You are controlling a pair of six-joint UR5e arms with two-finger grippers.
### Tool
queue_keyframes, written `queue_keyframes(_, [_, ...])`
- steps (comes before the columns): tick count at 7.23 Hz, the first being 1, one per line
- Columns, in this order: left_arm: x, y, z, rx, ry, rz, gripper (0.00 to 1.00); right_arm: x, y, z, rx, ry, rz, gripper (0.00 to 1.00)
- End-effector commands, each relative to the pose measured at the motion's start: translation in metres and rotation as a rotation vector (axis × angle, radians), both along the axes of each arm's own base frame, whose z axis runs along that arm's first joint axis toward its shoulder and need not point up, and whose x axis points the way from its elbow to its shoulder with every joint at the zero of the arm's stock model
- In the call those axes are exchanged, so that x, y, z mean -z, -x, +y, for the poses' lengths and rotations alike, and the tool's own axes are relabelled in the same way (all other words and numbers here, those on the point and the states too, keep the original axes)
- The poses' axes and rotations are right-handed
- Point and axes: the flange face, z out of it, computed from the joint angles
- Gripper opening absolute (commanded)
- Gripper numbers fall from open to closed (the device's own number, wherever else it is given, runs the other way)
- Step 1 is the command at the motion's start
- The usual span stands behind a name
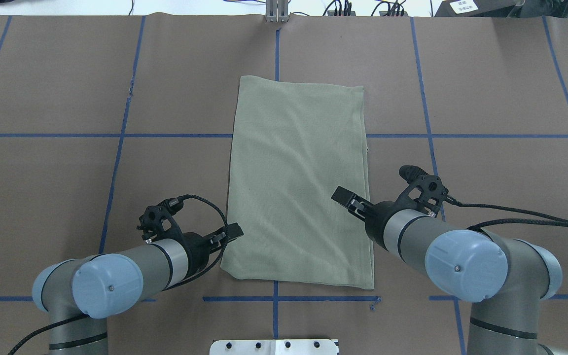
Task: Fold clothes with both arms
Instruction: 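Move both grippers to the shirt's corners nearest the robot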
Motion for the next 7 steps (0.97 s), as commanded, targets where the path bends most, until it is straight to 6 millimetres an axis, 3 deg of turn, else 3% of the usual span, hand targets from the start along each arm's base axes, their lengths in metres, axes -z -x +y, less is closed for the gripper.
queue_keyframes(1, [-0.007, -0.009, 0.011, 0.007, 0.029, -0.002, 0.77, 0.004, 0.001, -0.003, -0.002, 0.005, 0.007, 1.00])
queue_keyframes(7, [-0.015, -0.026, 0.036, -0.037, 0.031, -0.019, 0.77, 0.001, 0.003, -0.003, -0.001, 0.008, 0.012, 1.00])
